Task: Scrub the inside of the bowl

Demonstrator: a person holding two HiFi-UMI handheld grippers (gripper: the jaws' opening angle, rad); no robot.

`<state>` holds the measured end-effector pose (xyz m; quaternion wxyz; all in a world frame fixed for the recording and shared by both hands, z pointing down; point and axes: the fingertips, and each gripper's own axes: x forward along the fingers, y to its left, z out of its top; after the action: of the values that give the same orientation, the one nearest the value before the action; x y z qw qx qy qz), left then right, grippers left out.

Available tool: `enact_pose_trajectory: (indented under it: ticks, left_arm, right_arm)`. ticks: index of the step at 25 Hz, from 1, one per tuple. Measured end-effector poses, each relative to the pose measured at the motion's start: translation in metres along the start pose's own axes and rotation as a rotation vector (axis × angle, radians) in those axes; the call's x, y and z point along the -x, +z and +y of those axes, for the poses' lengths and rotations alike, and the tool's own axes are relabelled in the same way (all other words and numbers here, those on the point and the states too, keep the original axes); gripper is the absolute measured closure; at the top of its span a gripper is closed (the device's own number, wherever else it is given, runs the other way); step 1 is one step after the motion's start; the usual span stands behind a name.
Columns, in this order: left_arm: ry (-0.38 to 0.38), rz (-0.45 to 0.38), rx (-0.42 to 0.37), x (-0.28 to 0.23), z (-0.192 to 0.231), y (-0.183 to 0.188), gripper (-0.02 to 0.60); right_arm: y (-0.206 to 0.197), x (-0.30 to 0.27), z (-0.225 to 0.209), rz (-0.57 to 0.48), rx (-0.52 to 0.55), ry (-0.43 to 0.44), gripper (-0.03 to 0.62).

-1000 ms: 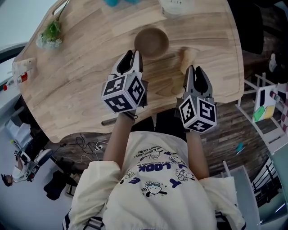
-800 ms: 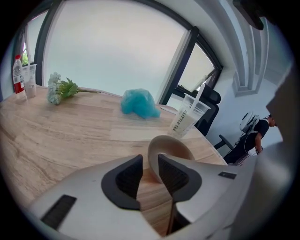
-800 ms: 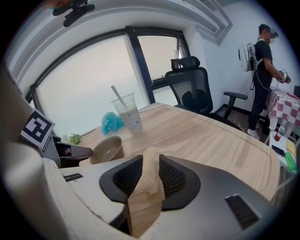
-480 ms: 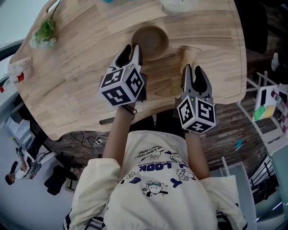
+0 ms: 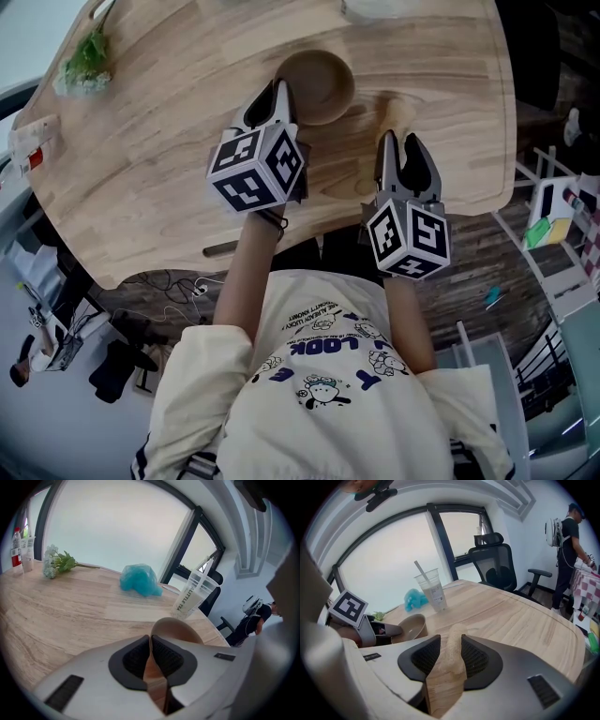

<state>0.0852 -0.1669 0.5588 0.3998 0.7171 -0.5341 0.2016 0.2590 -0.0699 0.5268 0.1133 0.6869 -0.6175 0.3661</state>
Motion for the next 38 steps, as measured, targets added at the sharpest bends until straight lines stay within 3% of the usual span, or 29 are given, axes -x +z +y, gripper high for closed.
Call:
enact_pose_trajectory:
  ticks: [7,15,20,26,38]
  left_arm:
    - [0.004,0.011,0.006,0.005,0.004,0.000,0.537]
    - [-0.010,0.012,0.026,0.016,0.012,0.001,0.537]
    - [-0.022,-0.012,0.030,0.026,0.014,0.008,0.537]
    - [-0.034,-0.033,0.022,0.040,0.016,0.016,0.537]
    - [-0.046,-0.107,0.011,0.087,0.021,0.026,0.537]
  right_arm:
    - [-0.013,-0.013,-0.003,0.056,0.044,-0.028,0.473]
    - [-0.012,-0.018,-0.013,0.049,0.093,-0.061,0.497]
    - [-0.001,-0.012,-0.002,0.030,0.024,-0.013,0.505]
    - [0.023,0.003,0.034,-0.041,0.018,0.065,0.507]
    - [0.056,0.044,0.128,-0.162,0.096,0.257,0.508]
